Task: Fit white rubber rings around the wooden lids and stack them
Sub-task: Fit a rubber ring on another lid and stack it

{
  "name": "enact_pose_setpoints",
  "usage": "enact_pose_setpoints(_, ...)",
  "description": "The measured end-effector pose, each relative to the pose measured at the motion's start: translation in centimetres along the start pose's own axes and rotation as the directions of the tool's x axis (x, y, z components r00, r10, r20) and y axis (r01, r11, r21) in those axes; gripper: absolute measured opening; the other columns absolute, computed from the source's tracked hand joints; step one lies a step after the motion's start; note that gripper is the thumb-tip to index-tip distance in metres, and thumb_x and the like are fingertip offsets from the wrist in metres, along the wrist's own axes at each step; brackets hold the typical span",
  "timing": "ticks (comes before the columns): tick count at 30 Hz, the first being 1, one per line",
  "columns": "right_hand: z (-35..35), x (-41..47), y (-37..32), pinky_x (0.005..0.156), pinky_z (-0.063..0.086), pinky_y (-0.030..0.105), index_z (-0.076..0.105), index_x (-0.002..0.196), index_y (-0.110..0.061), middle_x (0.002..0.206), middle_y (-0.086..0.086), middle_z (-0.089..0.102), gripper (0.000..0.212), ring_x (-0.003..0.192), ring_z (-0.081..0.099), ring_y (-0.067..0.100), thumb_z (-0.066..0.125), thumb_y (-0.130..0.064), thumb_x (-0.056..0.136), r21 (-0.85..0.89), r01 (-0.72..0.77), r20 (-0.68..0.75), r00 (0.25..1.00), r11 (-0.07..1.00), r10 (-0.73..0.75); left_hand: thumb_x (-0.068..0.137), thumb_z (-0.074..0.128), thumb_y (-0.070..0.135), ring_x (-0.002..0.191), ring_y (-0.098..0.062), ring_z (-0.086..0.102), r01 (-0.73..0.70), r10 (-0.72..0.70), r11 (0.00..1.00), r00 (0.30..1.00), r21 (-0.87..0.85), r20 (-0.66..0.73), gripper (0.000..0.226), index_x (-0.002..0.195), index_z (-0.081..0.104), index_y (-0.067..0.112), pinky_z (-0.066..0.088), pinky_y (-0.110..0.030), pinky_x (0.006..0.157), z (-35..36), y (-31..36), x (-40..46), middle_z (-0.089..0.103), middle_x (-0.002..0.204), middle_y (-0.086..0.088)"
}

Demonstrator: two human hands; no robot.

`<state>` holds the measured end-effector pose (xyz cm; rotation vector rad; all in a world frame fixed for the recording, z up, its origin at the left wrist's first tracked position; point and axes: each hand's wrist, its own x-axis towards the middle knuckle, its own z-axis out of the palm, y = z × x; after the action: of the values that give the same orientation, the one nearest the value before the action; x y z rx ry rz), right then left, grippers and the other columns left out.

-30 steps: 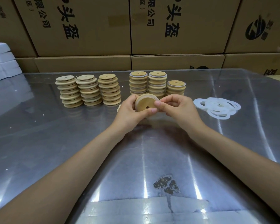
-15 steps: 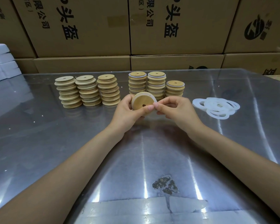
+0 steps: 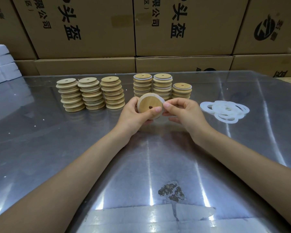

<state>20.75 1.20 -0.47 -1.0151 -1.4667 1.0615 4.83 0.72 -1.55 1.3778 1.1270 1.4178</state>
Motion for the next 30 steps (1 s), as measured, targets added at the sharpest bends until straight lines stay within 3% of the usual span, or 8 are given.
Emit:
enact_pose_setpoints(6,-0.3,0.0,0.0,0.067,0.053,0.017,0.068,0.089,-0.016,0.077,-0.006,0.069,0.007,0.072,0.067,0.001,0.063,-0.021,0.09,-0.019,-0.006,0.069,0.998,1.0,0.007,0.075,0.078,0.017,0.076,-0.005,0.064,-0.003,0.003,1.0,1.0,-0.006,-0.01,0.033,0.098,0.056,0.013,0.051,-0.017,0.058,0.0,-0.1,-0.1,0.063,0.09,-0.001)
enact_pose_setpoints(9,-0.2,0.1,0.2,0.063,0.051,0.015,0.067,0.083,-0.016,0.072,-0.008,0.069,0.008,0.066,0.066,0.002,0.064,-0.021,0.089,-0.077,0.017,0.095,0.995,0.997,-0.01,0.076,0.077,0.016,0.079,-0.007,0.064,0.001,-0.002,1.0,1.0,-0.016,-0.025,0.035,0.102,0.055,0.009,0.057,-0.023,0.064,0.0,-0.1,-0.2,0.064,0.092,-0.003)
enact_pose_setpoints(12,0.0,0.1,0.4,0.06,0.049,0.015,0.064,0.08,-0.016,0.073,-0.003,0.069,0.008,0.063,0.065,0.003,0.066,-0.017,0.088,-0.124,0.094,0.092,0.992,0.988,-0.083,0.077,0.077,0.016,0.082,-0.01,0.064,-0.001,0.001,1.0,1.0,-0.011,-0.027,0.035,0.103,0.054,0.009,0.058,-0.025,0.069,-0.1,0.0,-0.1,0.063,0.092,-0.004)
enact_pose_setpoints(17,0.0,0.4,0.6,0.06,0.046,0.013,0.065,0.077,-0.02,0.069,-0.005,0.066,0.011,0.063,0.063,0.003,0.069,-0.013,0.085,-0.154,0.22,0.037,0.976,0.963,-0.217,0.076,0.077,0.016,0.074,-0.001,0.063,-0.022,0.022,0.999,1.0,0.027,-0.009,0.03,0.094,0.053,0.014,0.058,-0.025,0.068,0.0,0.1,-0.1,0.061,0.087,0.002)
enact_pose_setpoints(23,-0.1,0.5,0.7,0.06,0.046,0.012,0.066,0.08,-0.019,0.07,-0.005,0.067,0.008,0.064,0.064,0.004,0.07,-0.012,0.084,-0.142,0.263,0.024,0.965,0.954,-0.263,0.073,0.079,0.021,0.088,-0.012,0.064,-0.006,0.006,0.999,1.0,0.05,-0.007,0.031,0.092,0.054,0.019,0.058,-0.029,0.071,-0.1,-0.1,-0.2,0.063,0.093,-0.001)
enact_pose_setpoints(26,0.0,0.6,0.8,0.057,0.047,0.013,0.066,0.083,-0.019,0.072,-0.005,0.067,0.007,0.064,0.064,0.003,0.068,-0.014,0.086,-0.13,0.217,0.021,0.976,0.967,-0.216,0.075,0.078,0.022,0.087,-0.011,0.064,0.011,-0.01,0.998,1.0,0.056,-0.025,0.032,0.096,0.055,0.017,0.058,-0.027,0.068,0.1,0.1,-0.3,0.062,0.097,-0.003)
enact_pose_setpoints(30,-0.3,0.8,1.0,0.056,0.049,0.014,0.067,0.089,-0.016,0.073,-0.006,0.068,0.002,0.061,0.063,-0.001,0.065,-0.016,0.089,-0.025,0.038,-0.011,0.999,0.999,-0.039,0.078,0.075,0.012,0.093,-0.014,0.061,0.033,-0.034,0.997,0.999,0.066,0.019,0.044,0.116,0.055,0.011,0.055,-0.024,0.067,0.3,0.2,-0.4,0.063,0.105,-0.007)
